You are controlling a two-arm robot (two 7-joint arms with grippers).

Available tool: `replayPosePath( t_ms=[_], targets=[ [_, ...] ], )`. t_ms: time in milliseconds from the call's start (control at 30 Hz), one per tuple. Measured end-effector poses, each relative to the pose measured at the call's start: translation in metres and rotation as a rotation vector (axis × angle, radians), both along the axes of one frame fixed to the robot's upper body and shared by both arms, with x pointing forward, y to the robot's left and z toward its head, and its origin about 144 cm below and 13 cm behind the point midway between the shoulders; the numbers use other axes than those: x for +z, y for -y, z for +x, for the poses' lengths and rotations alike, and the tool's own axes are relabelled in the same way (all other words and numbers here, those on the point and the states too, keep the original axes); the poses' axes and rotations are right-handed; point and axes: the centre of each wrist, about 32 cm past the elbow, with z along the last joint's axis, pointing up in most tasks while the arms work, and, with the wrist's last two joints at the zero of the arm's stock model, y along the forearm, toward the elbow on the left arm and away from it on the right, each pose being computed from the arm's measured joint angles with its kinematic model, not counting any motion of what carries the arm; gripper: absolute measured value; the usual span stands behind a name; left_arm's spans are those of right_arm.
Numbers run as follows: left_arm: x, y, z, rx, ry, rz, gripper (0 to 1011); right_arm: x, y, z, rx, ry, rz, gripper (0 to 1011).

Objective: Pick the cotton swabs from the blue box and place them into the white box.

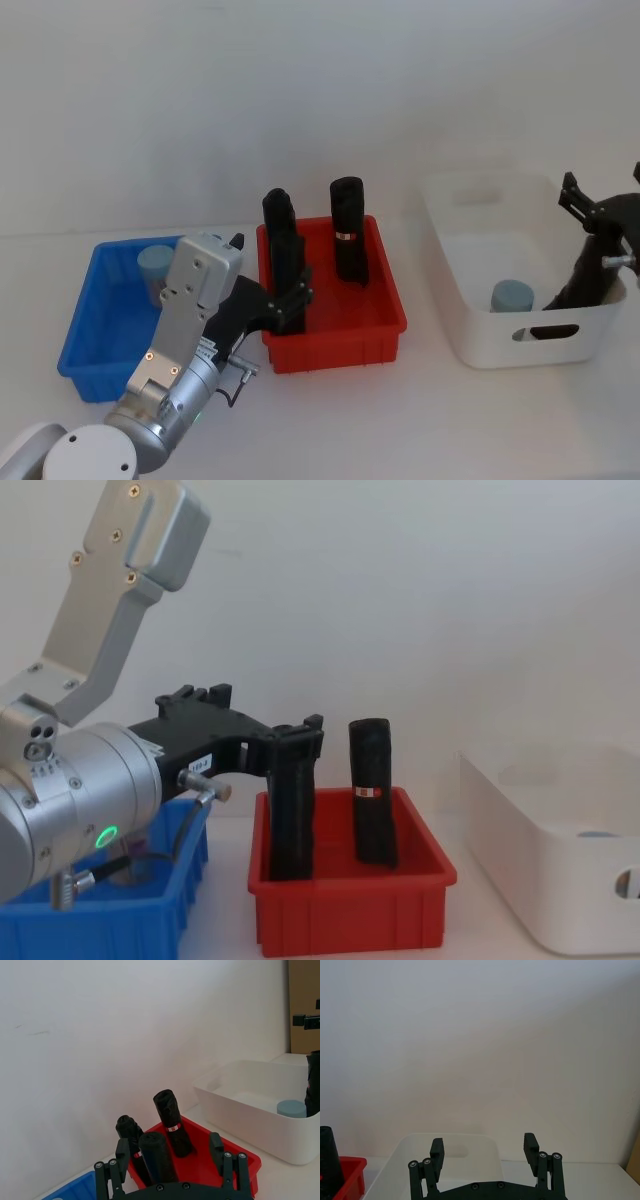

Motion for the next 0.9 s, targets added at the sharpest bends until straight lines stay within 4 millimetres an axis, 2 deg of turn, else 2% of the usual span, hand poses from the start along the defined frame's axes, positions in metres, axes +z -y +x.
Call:
replayPosePath(
  t_ms=[900],
  targets=[
    [0.0,0.0,0.0,0.0,0.0,0.0,1004,-0.0005,-0.0002,0.0014,0.01,0.009,0.003,1002]
  ],
)
